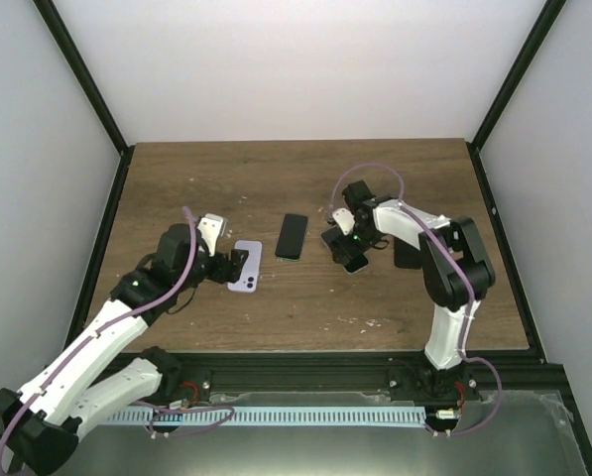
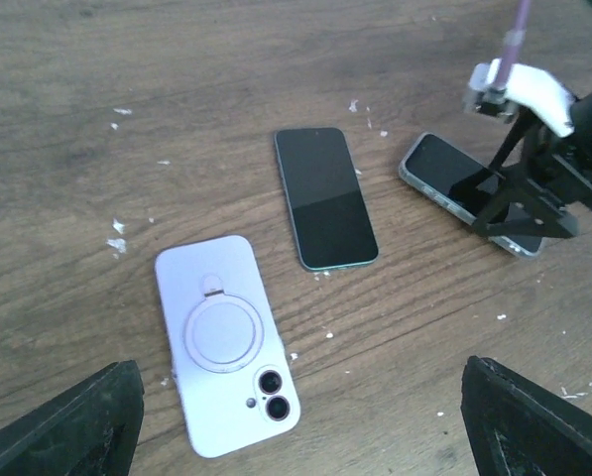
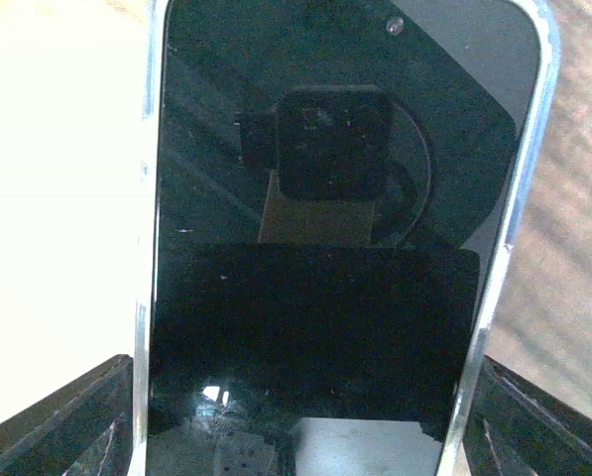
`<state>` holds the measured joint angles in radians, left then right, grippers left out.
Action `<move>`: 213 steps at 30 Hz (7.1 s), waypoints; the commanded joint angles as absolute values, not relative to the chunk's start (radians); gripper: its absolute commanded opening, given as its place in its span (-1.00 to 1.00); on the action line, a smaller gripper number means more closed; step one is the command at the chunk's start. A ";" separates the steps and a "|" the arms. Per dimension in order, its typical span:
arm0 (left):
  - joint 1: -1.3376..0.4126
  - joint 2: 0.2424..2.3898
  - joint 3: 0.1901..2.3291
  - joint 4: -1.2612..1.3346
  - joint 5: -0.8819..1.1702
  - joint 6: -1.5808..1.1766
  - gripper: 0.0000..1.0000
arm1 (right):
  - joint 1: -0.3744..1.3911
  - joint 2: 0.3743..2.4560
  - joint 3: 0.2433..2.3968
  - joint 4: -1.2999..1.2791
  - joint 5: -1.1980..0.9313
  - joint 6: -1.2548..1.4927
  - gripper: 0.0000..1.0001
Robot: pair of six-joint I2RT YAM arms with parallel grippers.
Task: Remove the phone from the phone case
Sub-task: Pick up the phone at the center of the board, then remove the phone case from the phone.
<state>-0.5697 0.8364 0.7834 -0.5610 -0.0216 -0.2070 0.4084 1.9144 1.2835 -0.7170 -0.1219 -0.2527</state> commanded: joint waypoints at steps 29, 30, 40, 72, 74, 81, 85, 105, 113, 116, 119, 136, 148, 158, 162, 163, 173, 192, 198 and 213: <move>-0.788 1.389 0.939 0.148 0.260 -0.746 0.14 | 0.400 1.034 0.722 -0.180 -0.517 -0.248 0.04; -0.791 1.402 0.942 0.163 0.266 -0.755 0.11 | 0.400 1.030 0.719 -0.177 -0.517 -0.248 0.04; -0.813 1.467 0.970 0.203 0.255 -0.786 -0.27 | 0.399 1.042 0.712 -0.173 -0.489 -0.261 0.06; -0.694 1.284 0.971 -0.015 0.556 -0.475 -1.00 | 0.397 0.983 0.885 -0.376 -0.401 -0.298 1.00; -0.681 1.216 0.943 -0.052 0.628 -0.394 -1.00 | 0.397 0.969 0.901 -0.437 -0.517 -0.325 1.00; -0.681 1.036 0.884 -0.105 0.841 -0.215 -1.00 | 0.399 1.025 1.017 -0.709 -0.964 -0.488 0.60; -0.680 1.013 0.866 -0.097 0.916 -0.173 -1.00 | 0.412 1.059 1.015 -0.764 -1.078 -0.515 0.31; -0.679 0.969 0.798 -0.003 0.911 -0.188 -1.00 | 0.545 1.122 0.982 -0.748 -1.126 -0.536 -0.07; -0.677 0.949 0.791 -0.012 0.871 -0.189 -0.93 | 0.575 1.167 1.055 -0.786 -1.093 -0.565 -0.78; -0.677 0.946 0.798 -0.046 0.859 -0.171 -0.58 | 0.575 1.171 1.086 -0.824 -1.071 -0.587 -0.88; -0.678 0.944 0.812 -0.083 0.859 -0.145 -0.36 | 0.575 1.177 1.113 -0.855 -1.046 -0.602 -0.90; -0.677 0.958 0.820 -0.111 0.893 -0.110 -0.75 | 0.576 1.232 1.158 -0.870 -1.089 -0.540 -0.92; -0.675 0.949 0.828 -0.132 0.898 -0.114 -1.00 | 0.575 1.174 1.116 -0.939 -1.060 -0.733 -0.23; -0.664 0.957 0.829 -0.107 0.987 -0.135 -1.00 | 0.579 1.158 1.084 -1.024 -0.929 -0.925 -0.10; -0.661 0.959 0.828 -0.105 0.988 -0.137 -1.00 | 0.607 1.168 1.089 -1.047 -0.868 -0.963 -0.10; -0.660 0.962 0.828 -0.104 0.990 -0.139 -1.00 | 0.616 1.170 1.088 -1.050 -0.854 -0.971 -0.11; -0.655 0.973 0.830 -0.104 1.001 -0.147 -1.00 | 0.707 1.181 1.079 -1.047 -0.804 -0.989 -0.42; -0.612 1.076 0.851 -0.097 1.127 -0.185 -1.00 | 0.839 1.087 1.040 -0.965 -0.652 -1.057 -0.63; -0.606 1.118 0.853 -0.064 1.176 -0.226 -1.00 | 0.850 1.096 1.032 -0.919 -0.646 -1.070 -0.62; -0.603 1.165 0.860 -0.063 1.234 -0.257 -1.00 | 0.856 1.143 1.063 -0.864 -0.597 -1.091 -0.53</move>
